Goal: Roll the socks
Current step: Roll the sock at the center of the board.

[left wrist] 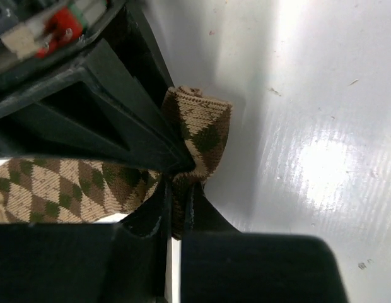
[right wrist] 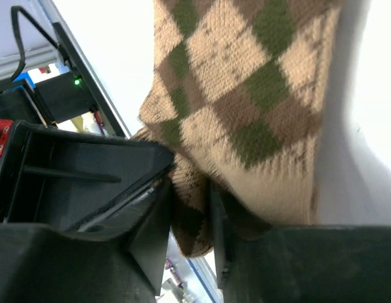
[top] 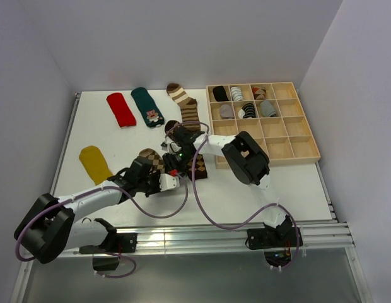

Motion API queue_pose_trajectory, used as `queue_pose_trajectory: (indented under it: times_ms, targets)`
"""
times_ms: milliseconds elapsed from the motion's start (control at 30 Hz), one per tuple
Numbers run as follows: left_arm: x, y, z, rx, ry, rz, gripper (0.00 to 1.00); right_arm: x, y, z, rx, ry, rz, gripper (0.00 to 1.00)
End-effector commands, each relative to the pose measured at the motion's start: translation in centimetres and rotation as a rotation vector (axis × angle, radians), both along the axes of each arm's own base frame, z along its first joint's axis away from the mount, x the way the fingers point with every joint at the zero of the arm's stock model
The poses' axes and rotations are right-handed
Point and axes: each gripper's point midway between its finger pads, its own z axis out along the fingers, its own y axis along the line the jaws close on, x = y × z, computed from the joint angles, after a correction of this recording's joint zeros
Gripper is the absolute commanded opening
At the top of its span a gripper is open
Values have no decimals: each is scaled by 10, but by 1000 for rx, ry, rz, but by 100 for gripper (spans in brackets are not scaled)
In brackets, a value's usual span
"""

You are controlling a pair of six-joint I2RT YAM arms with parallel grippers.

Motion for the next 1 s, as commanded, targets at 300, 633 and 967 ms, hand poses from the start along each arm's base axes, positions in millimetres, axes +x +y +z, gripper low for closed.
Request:
queue_pose_trajectory:
  times_ms: [300,633,967]
  targets:
    - [-45,0,-12,-20,433,-56,0,30,-33,11,-99,-353,-222,61]
    - [-32,22,-5,-50,656,-20,0,55,-66,44,-55,-597,-483,62]
    - [-35,26,-9,-7,938,-5,0,23,-49,73,-56,-1067,-319,63]
